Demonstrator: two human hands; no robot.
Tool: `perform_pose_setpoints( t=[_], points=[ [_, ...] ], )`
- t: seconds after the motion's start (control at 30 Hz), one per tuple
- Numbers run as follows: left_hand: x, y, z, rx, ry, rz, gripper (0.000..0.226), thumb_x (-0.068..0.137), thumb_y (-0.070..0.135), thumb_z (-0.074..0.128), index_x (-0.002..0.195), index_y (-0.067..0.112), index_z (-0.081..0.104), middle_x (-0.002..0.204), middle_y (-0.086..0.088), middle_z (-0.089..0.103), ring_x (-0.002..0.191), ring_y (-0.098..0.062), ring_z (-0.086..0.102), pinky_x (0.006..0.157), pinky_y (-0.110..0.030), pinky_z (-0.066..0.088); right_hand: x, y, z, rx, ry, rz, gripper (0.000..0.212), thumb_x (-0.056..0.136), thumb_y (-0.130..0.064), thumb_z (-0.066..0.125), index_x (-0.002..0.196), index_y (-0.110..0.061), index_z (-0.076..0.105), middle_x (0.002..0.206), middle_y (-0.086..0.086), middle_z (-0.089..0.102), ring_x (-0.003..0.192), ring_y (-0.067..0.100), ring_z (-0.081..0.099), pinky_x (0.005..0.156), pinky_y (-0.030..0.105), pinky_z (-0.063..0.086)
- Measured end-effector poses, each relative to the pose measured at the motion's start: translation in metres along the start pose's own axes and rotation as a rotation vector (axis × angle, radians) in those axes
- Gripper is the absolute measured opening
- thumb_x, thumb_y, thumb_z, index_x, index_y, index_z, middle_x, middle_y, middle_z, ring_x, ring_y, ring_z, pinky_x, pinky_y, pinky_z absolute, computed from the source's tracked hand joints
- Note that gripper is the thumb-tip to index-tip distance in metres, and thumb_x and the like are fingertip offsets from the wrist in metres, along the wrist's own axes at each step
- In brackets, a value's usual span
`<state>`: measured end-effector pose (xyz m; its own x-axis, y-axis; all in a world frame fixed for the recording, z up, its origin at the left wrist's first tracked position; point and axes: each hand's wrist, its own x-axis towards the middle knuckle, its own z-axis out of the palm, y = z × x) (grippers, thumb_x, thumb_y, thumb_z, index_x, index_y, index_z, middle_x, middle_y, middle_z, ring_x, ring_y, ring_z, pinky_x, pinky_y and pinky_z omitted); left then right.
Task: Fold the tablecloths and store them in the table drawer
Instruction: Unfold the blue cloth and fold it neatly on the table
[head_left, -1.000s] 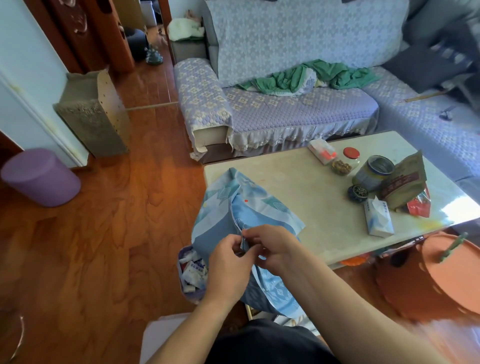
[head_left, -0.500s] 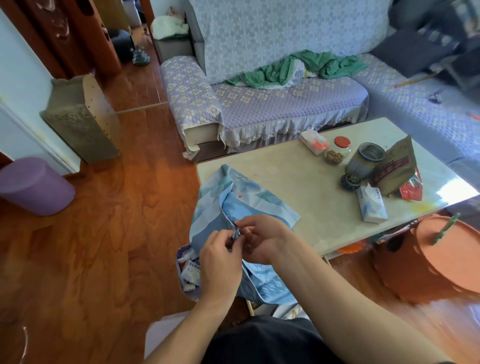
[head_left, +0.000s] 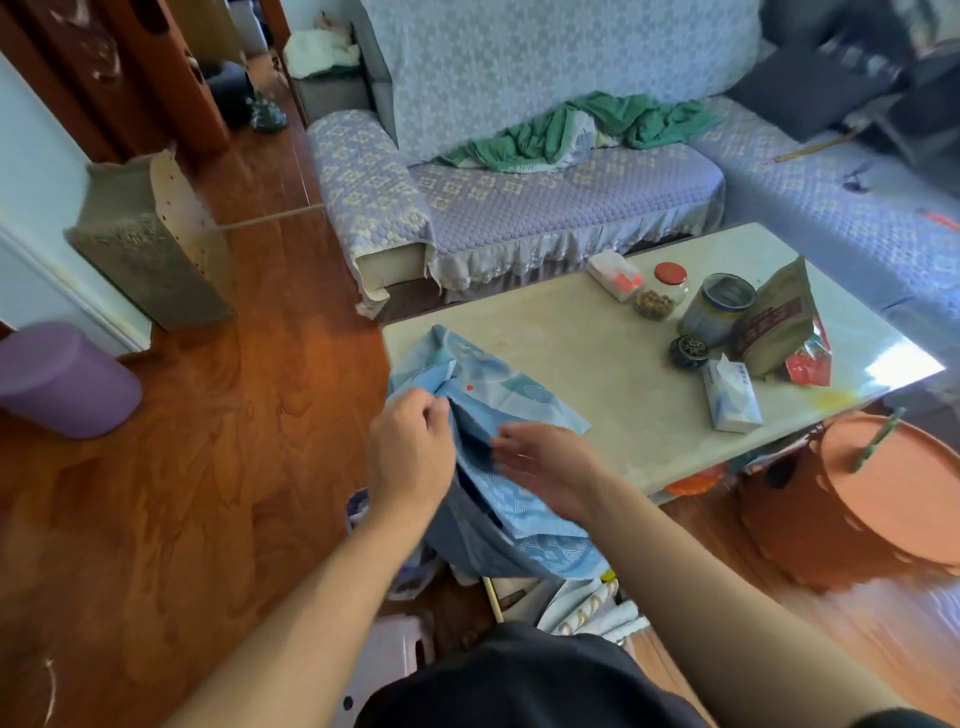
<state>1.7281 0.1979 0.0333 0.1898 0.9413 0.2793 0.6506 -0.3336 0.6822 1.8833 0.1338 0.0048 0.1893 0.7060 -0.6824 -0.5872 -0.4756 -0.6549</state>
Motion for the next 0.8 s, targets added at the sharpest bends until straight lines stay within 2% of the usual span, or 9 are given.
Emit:
perform_pose_setpoints(
  t=[0.13, 0.27, 0.33, 0.43, 0.47, 0.57, 0.63, 0.7, 0.8],
  points=[
    [0.063, 0.031, -0.011, 0.064, -0.026, -0.001, 0.030, 0.101, 0.018, 0.049, 0.072, 0.010, 0.049, 0.071, -0.009, 0.058, 0.069, -0.031, 0.050, 0.062, -0.037, 0.032, 0.020, 0.025, -0.117, -0.494, 0.388, -0.044, 0.021, 0.091, 0.000, 0.061, 0.111, 0.003, 0.069, 0.088, 0.017, 0.069, 0.070, 0.020, 0.057, 0.064, 0.028, 0.046],
    [0.116, 0.072, -0.024, -0.039, 0.030, -0.013, 0.024, 0.101, 0.022, 0.052, 0.085, 0.005, 0.059, 0.085, -0.007, 0.062, 0.081, -0.026, 0.053, 0.068, -0.033, 0.035, 0.032, 0.052, -0.191, -0.774, 0.554, 0.057, 0.041, 0.085, -0.005, 0.059, 0.125, -0.009, 0.066, 0.125, 0.011, 0.067, 0.112, 0.028, 0.061, 0.094, 0.029, 0.047],
    [0.144, 0.096, -0.031, -0.121, 0.070, -0.035, 0.027, 0.100, 0.024, 0.052, 0.092, 0.000, 0.062, 0.089, -0.011, 0.063, 0.082, -0.025, 0.054, 0.073, -0.038, 0.043, 0.040, 0.057, -0.206, -0.782, 0.564, 0.041, 0.048, 0.089, -0.007, 0.056, 0.137, -0.010, 0.057, 0.133, 0.013, 0.062, 0.112, 0.027, 0.061, 0.087, 0.026, 0.045],
    [0.180, 0.139, -0.041, -0.192, 0.154, -0.001, 0.025, 0.097, 0.023, 0.053, 0.081, 0.006, 0.059, 0.081, -0.009, 0.060, 0.078, -0.021, 0.051, 0.073, -0.038, 0.045, 0.057, 0.067, -0.209, -0.559, 0.518, 0.035, 0.048, 0.099, -0.009, 0.048, 0.147, -0.012, 0.043, 0.128, 0.008, 0.061, 0.107, 0.010, 0.066, 0.071, 0.012, 0.045],
    [0.189, 0.155, -0.045, -0.238, 0.173, -0.001, 0.025, 0.097, 0.022, 0.052, 0.073, 0.013, 0.054, 0.075, -0.003, 0.055, 0.075, -0.018, 0.049, 0.071, -0.034, 0.043, 0.063, 0.069, -0.210, -0.402, 0.503, 0.046, 0.044, 0.102, -0.010, 0.044, 0.146, -0.012, 0.043, 0.126, 0.003, 0.060, 0.107, 0.000, 0.064, 0.077, 0.007, 0.045],
    [0.216, 0.190, -0.059, -0.369, 0.214, -0.029, 0.031, 0.095, 0.019, 0.051, 0.065, 0.023, 0.041, 0.069, 0.003, 0.047, 0.068, -0.013, 0.043, 0.065, -0.029, 0.040, 0.075, 0.080, -0.222, -0.134, 0.536, -0.014, 0.032, 0.102, -0.011, 0.044, 0.133, -0.008, 0.052, 0.131, 0.013, 0.053, 0.117, 0.024, 0.055, 0.099, 0.034, 0.044],
    [0.232, 0.200, -0.070, -0.429, 0.230, -0.062, 0.020, 0.089, 0.022, 0.050, 0.069, 0.022, 0.046, 0.079, -0.003, 0.054, 0.074, -0.017, 0.051, 0.072, -0.035, 0.051, 0.065, 0.083, -0.222, 0.055, 0.292, 0.074, 0.031, 0.096, -0.003, 0.051, 0.127, -0.008, 0.053, 0.128, 0.021, 0.051, 0.106, 0.034, 0.059, 0.091, 0.049, 0.054],
    [0.245, 0.204, -0.075, -0.485, 0.245, -0.108, 0.007, 0.084, 0.022, 0.048, 0.080, 0.021, 0.052, 0.091, -0.005, 0.058, 0.081, -0.018, 0.055, 0.073, -0.035, 0.052, 0.047, 0.090, -0.223, 0.398, 0.024, 0.101, 0.045, 0.091, 0.004, 0.054, 0.133, -0.011, 0.052, 0.136, 0.019, 0.054, 0.116, 0.043, 0.060, 0.100, 0.058, 0.049],
    [0.249, 0.208, -0.077, -0.524, 0.283, -0.161, 0.016, 0.098, 0.014, 0.043, 0.108, 0.018, 0.056, 0.104, 0.001, 0.061, 0.086, -0.009, 0.059, 0.067, -0.024, 0.049, 0.031, 0.095, -0.211, 0.526, -0.153, 0.028, 0.072, 0.071, 0.021, 0.063, 0.136, -0.009, 0.056, 0.137, 0.027, 0.057, 0.130, 0.047, 0.050, 0.106, 0.055, 0.045]
  ],
)
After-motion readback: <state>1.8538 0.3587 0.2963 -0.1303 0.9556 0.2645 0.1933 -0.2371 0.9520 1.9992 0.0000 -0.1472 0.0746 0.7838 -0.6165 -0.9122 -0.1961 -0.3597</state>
